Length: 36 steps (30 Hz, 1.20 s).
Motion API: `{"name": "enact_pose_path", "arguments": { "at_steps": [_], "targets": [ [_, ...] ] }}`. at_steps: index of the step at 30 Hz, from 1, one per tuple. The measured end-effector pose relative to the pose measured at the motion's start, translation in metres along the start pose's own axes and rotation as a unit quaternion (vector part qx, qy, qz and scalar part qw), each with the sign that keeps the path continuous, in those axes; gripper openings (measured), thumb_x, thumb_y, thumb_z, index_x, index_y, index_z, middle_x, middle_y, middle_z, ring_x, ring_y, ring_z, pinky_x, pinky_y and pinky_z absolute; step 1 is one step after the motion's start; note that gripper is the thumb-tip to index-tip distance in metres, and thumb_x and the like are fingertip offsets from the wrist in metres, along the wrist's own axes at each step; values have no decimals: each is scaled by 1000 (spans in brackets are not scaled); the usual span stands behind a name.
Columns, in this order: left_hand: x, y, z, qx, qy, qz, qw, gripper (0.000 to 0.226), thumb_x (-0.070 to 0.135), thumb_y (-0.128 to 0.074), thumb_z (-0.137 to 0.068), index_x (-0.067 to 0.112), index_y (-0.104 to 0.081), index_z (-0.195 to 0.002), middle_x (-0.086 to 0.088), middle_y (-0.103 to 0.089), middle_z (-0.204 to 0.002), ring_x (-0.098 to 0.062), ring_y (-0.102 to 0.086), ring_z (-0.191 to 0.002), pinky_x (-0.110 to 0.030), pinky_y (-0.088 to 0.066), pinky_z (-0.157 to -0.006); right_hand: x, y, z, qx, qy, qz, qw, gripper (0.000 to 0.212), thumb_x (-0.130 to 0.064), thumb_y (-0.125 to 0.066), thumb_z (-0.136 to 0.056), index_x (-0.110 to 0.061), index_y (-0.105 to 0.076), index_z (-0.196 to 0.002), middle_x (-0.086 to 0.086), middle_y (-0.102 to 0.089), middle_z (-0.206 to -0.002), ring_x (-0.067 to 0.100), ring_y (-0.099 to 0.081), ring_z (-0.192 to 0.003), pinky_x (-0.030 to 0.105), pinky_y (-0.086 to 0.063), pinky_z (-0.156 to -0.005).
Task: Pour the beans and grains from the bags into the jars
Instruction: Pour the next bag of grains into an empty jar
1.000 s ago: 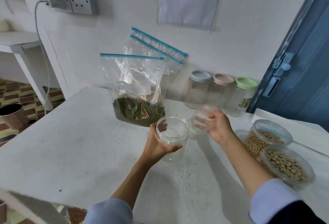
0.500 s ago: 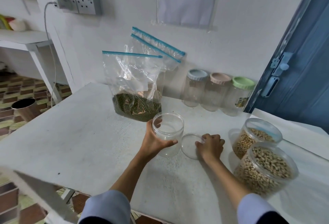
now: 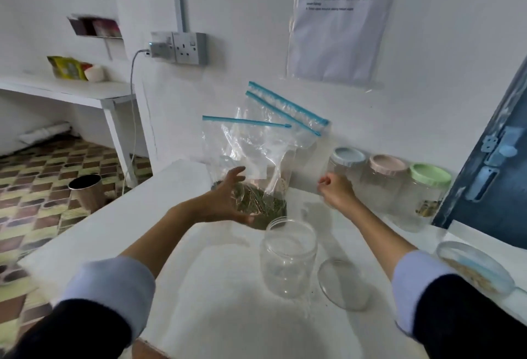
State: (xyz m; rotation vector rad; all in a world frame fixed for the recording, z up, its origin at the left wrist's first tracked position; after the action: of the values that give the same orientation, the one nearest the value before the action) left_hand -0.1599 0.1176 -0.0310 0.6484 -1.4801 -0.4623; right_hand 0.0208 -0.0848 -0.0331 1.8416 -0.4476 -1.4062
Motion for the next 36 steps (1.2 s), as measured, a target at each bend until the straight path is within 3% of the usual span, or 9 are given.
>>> {"name": "enact_pose_path", "arguments": {
  "at_steps": [8,12,14,18,20,23,27,33,36],
  "targets": [
    [11,72,-74,45,-45,-115,991,70,32,-68,-84,16,-30,-141,-5,-44,-141,-20,-44,-124,-24,-35,-94,-68,-3,-65,56,-66,-200,976,15,-6,-48,-86,-8,-50,-71,12,-51,-77,24,-49,-78,31,-38,-69],
    [14,83,-101,45,-78,-177,980,57,28,-63,-89,10,-39,-137,-6,-47,-138,-20,-46,-123,-17,-34,-91,-84,-5,-80,169,-17,-86,982,27,-2,-43,-88,-6,-46,-62,13,-50,-76,23,-47,-76,26,-30,-66],
    [15,86,-112,36,-91,-197,976,55,27,-62,-90,8,-39,-136,-7,-46,-139,-20,-45,-124,-17,-33,-93,-92,-13,-88,144,-11,-68,987,29,0,-44,-86,-9,-41,-58,12,-47,-72,23,-46,-75,26,-29,-64],
    [15,91,-130,26,-93,-199,975,55,27,-61,-91,8,-39,-138,-7,-44,-141,-20,-43,-127,-25,-36,-102,-106,-27,-100,57,-42,17,997,10,-14,-47,-90,-7,-54,-91,9,-53,-94,29,-49,-100,29,-35,-77],
    [14,93,-136,23,-97,-208,973,54,25,-61,-91,9,-38,-138,-7,-43,-142,-20,-42,-128,-28,-36,-104,-113,-28,-104,57,-58,67,994,29,-17,-45,-92,-10,-51,-120,10,-53,-118,30,-45,-116,37,-31,-94],
    [17,101,-144,60,-110,-202,971,48,16,-59,-92,9,-41,-136,-8,-42,-142,-22,-42,-128,-31,-35,-107,-125,-23,-115,87,-41,-70,993,37,-5,-51,-86,-3,-54,-124,17,-57,-120,30,-52,-111,42,-33,-101],
    [31,116,-156,159,-113,-175,965,39,14,-54,-95,11,-47,-132,-9,-45,-141,-23,-45,-124,-32,-36,-105,-146,-15,-118,78,30,-293,953,26,-4,-60,-88,3,-58,-114,11,-64,-88,14,-56,-65,17,-49,-63],
    [49,124,-164,189,-141,-148,960,36,27,-46,-99,15,-52,-132,-5,-51,-138,-24,-48,-121,-39,-45,-99,-176,-5,-106,74,170,-150,971,14,-19,-68,-87,-13,-64,-75,0,-65,-70,8,-56,-62,17,-41,-65],
    [56,122,-164,186,-168,-94,963,25,22,-56,-94,9,-66,-113,-10,-68,-111,-15,-62,-90,-36,-50,-90,-179,1,-98,69,194,-119,971,24,-19,-69,-85,-19,-59,-63,-4,-62,-63,8,-55,-60,16,-39,-62]
  ]
}}
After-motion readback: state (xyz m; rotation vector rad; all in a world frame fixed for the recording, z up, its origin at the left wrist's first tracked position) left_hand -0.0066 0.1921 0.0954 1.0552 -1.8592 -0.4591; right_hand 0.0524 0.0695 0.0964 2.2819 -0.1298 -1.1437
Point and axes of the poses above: each hand's wrist, its own z-axis away from the middle knuckle, its own y-axis out of the back of the hand, x = y × z, the point moved 3 cm from there along -z, towards the middle knuckle
